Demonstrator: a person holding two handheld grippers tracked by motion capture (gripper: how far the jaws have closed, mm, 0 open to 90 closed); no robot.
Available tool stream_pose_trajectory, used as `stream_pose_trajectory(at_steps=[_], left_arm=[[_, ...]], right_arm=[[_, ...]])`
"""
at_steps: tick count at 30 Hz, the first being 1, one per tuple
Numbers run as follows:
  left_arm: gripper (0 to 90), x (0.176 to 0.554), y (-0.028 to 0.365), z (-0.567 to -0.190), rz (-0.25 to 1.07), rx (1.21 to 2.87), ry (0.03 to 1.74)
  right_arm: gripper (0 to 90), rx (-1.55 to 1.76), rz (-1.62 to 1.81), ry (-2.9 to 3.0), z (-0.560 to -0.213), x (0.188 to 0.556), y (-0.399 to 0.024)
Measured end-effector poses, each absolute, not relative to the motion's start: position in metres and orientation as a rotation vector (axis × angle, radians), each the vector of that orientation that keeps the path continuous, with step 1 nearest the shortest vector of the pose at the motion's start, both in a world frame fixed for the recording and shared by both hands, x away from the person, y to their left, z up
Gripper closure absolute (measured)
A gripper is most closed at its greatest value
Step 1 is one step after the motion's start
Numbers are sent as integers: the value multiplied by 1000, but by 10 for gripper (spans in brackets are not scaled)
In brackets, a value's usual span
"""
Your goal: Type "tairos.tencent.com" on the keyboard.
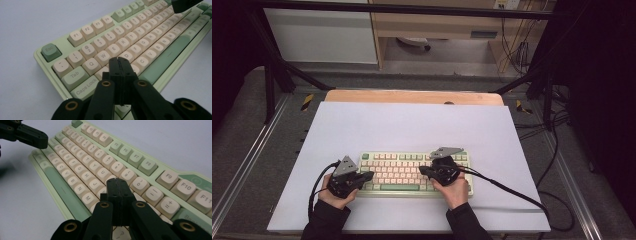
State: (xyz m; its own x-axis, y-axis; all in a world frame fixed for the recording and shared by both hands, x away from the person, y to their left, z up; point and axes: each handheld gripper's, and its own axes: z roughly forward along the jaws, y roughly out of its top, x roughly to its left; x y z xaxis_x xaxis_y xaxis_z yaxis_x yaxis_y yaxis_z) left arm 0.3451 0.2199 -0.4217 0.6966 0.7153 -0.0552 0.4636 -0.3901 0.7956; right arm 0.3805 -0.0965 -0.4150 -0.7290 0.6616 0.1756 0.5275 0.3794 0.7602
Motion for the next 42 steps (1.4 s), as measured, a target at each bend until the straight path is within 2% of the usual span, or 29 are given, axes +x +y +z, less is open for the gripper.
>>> stream_pose_trajectory(at_steps=[30,42], left_arm=[[900,346,219,-422,374,2060,897],[900,345,219,-422,375,2059,897]], right_arm=[[900,1104,1186,2497,-429,396,-85],[900,1065,1222,2483,-413,387,-93]])
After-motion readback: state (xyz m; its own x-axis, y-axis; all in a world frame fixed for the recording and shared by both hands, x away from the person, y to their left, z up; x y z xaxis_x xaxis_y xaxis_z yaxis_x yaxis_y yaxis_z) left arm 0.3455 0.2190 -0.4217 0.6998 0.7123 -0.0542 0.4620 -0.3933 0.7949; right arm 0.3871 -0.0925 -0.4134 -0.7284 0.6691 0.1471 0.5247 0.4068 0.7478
